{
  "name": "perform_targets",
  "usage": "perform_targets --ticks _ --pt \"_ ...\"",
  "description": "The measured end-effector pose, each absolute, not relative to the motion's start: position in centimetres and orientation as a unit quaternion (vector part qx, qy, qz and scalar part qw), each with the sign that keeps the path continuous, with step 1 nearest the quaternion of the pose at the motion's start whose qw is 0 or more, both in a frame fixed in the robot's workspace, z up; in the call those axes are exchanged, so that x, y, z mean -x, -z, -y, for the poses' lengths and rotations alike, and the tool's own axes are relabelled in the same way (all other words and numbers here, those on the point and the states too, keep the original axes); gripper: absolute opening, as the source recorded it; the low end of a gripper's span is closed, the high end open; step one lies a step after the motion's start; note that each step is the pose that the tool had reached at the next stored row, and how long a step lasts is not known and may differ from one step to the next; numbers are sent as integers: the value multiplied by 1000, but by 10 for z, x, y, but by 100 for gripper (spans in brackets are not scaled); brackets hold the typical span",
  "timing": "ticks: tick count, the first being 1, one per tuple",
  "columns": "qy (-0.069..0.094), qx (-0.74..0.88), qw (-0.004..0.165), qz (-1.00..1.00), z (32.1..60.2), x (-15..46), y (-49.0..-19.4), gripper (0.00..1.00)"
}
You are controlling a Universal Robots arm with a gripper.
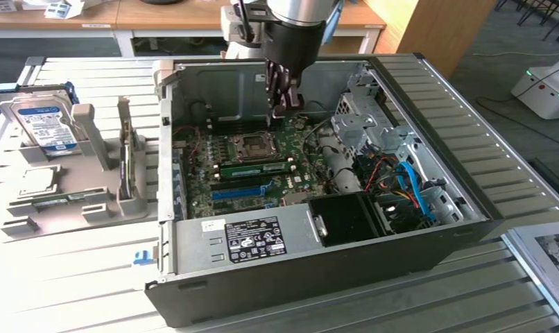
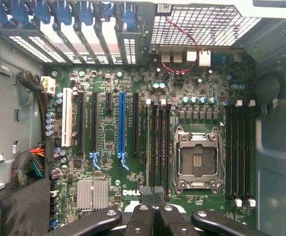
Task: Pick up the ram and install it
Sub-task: 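Press down the ram until it locks into place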
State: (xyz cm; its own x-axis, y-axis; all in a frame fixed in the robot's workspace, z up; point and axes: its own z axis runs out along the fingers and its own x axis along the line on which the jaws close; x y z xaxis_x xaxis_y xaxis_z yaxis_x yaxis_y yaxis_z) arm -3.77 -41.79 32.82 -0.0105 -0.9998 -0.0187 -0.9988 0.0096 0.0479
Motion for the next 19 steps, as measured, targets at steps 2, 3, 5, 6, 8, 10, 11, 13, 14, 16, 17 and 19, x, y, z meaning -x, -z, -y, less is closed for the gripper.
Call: perform_targets --ticks 2,3,5,6,8,10,11,13,14,16,17,19 --pt "24 -703 10 710 418 36 -328 10" --pt "24 -703 10 710 418 35 -328 10" --pt "24 -703 10 710 418 32 -328 10" --pt "24 -703 11 710 418 30 -328 10" --pt "24 -703 11 710 418 26 -328 10" --pt "24 -703 11 710 418 22 -328 10" --pt "25 -703 11 710 418 20 -328 10" --pt "25 -703 11 710 418 16 -328 10" --pt "25 -703 11 710 418 14 -328 10" --pt "25 -703 12 710 418 11 -328 10" --pt "25 -703 12 710 418 9 -328 10" --pt "25 -703 12 710 418 6 -328 10"
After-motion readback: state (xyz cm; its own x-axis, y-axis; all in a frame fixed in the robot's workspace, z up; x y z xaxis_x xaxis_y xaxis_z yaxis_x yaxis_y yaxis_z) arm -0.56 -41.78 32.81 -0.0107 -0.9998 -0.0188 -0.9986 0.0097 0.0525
